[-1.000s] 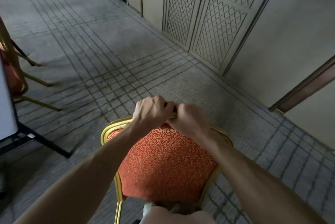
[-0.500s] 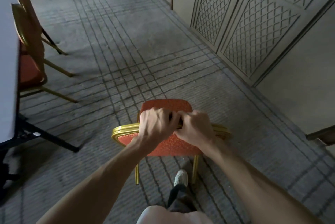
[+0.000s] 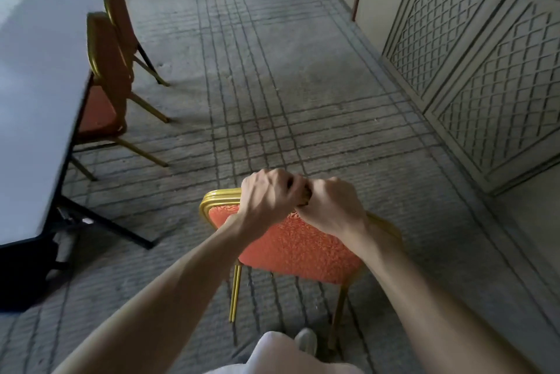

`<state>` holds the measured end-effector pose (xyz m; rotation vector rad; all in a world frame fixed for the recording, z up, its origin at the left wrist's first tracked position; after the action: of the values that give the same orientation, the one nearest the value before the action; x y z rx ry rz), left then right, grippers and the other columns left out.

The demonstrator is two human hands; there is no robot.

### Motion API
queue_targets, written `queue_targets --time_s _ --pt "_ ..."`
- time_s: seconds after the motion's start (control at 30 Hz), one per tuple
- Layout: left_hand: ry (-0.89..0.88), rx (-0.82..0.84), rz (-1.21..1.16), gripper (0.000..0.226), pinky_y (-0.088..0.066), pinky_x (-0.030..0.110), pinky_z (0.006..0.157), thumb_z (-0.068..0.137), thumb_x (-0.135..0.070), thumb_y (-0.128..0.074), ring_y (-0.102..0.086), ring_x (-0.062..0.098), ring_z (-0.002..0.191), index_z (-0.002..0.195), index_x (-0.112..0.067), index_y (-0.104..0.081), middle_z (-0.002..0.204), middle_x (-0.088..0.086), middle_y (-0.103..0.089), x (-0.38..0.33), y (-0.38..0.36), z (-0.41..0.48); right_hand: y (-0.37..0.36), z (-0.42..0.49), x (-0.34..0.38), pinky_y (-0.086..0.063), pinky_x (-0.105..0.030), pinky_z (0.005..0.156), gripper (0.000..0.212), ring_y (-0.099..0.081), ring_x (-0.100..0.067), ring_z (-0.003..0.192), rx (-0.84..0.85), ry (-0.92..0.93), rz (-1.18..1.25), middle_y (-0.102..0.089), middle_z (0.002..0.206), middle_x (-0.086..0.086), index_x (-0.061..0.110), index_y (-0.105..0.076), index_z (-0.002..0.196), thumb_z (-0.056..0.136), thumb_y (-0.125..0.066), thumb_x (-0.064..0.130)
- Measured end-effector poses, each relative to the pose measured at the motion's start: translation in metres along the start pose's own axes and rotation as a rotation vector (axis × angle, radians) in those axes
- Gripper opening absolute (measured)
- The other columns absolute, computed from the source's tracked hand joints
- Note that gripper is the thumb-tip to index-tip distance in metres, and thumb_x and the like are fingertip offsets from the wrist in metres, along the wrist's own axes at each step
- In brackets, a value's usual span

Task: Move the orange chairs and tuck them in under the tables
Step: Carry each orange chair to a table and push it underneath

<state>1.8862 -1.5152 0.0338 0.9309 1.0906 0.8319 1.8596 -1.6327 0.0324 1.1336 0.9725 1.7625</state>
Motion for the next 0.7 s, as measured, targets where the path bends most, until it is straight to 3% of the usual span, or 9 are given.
queue_targets --time_s 0.17,0.3,0.47,0.6,0.7 --pt "-0.057 0.089 -0.064 0.055 -0.031 0.032 0.059 0.093 -0.056 -0.038 -0.057 0.03 0.066 0.064 -0.012 -0.054 0.059 0.005 -0.053 0.0 -0.008 0.066 0.005 0.054 -0.027 -0.047 -0.032 0.045 0.031 -0.063 -0.032 0.048 -0.012 -0.033 0.013 -0.065 0.055 -0.009 0.014 -0.063 0.064 0.083 -0.066 0.039" --pt "-0.215 0.07 -0.042 0.071 -0.026 0.034 0.061 0.08 -0.062 -0.013 -0.061 0.033 0.086 0.086 -0.012 -0.064 0.088 0.01 -0.068 -0.005 -0.016 0.123 -0.001 0.105 -0.054 -0.054 -0.038 0.056 0.04 -0.069 -0.036 0.068 0.094 -0.065 0.008 -0.072 0.071 -0.009 0.016 -0.069 0.077 0.082 -0.05 0.051" --pt "-0.157 0.012 -0.052 0.056 -0.033 0.035 0.06 0.085 -0.056 -0.024 -0.062 0.033 0.079 0.07 -0.011 -0.053 0.08 0.013 -0.067 -0.003 -0.038 0.213 -0.004 0.182 -0.099 -0.051 -0.037 0.063 0.038 -0.07 -0.036 0.079 0.169 -0.127 0.048 -0.074 0.08 -0.012 0.016 -0.073 0.084 0.083 -0.063 0.053" --pt "-0.078 -0.008 -0.007 0.055 -0.037 0.034 0.061 0.091 -0.055 -0.031 -0.063 0.032 0.077 0.067 -0.01 -0.053 0.079 0.013 -0.068 -0.005 -0.057 0.292 -0.015 0.25 -0.144 -0.047 -0.034 0.061 0.035 -0.07 -0.036 0.08 0.124 -0.255 -0.107 -0.073 0.08 -0.014 0.012 -0.073 0.084 0.081 -0.063 0.045" --pt "-0.082 0.014 0.002 0.057 -0.034 0.032 0.059 0.091 -0.054 -0.028 -0.065 0.03 0.077 0.074 -0.01 -0.06 0.08 0.011 -0.068 -0.005 -0.07 0.348 -0.021 0.301 -0.17 -0.047 -0.033 0.057 0.03 -0.07 -0.035 0.073 0.125 -0.235 -0.131 -0.072 0.073 -0.012 0.012 -0.073 0.08 0.079 -0.064 0.04"
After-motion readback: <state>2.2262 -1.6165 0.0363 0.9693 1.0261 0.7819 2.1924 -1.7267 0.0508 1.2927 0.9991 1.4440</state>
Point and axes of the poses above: each hand's wrist, its own z-axis towards the middle knuckle, its own y-axis out of the back of the hand, x = y × z, the point moved 7 cm from there along z, towards the middle knuckle
